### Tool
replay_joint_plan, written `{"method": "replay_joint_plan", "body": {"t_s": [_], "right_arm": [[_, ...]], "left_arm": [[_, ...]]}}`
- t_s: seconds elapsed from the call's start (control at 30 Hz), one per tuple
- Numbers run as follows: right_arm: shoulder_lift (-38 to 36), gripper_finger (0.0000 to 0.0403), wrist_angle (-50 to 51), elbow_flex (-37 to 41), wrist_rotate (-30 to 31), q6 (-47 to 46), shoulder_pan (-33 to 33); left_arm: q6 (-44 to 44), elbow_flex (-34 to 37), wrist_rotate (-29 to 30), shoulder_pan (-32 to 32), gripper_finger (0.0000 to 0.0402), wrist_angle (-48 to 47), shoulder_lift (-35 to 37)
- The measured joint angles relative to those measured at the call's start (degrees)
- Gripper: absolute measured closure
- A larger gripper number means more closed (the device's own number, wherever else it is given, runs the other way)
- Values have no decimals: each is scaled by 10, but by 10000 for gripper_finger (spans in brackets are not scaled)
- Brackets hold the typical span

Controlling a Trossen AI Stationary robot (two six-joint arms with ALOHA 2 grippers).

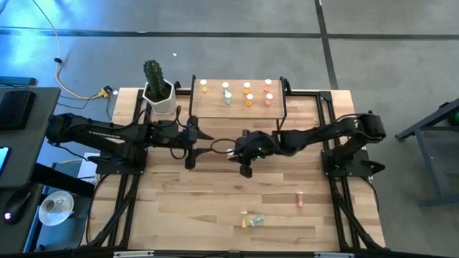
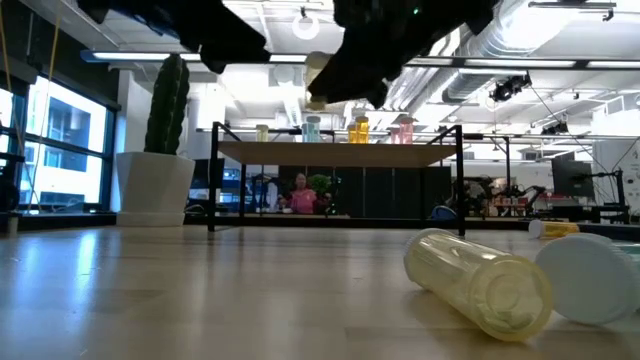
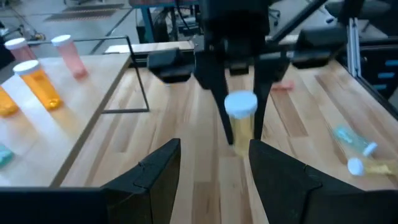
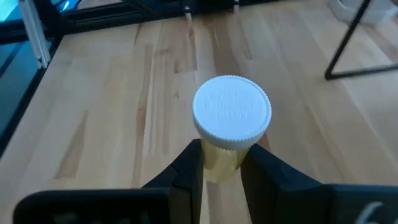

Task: Pick and place medicine bottles onto shelf by color
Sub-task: Put the top yellow pill bottle on the shelf aligned with the other yellow pill bottle

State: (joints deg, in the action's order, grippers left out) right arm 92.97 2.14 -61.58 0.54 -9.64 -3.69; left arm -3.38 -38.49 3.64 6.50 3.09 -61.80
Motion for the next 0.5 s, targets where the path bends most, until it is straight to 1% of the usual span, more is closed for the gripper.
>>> {"method": "replay_joint_plan", "body": {"t_s": [0.13,0.27,0.4,0.5], "right_arm": [[16,332,-34,0,-10,30,14],[25,332,-60,0,-17,54,22],[33,332,-102,0,-33,61,29],[34,332,-106,0,-34,61,36]], "left_arm": [[37,-16,-1,8,222,-2,0],[47,-18,-19,10,222,-3,-2],[47,-19,-21,10,222,0,-12],[47,-19,-21,10,222,6,-23]]}}
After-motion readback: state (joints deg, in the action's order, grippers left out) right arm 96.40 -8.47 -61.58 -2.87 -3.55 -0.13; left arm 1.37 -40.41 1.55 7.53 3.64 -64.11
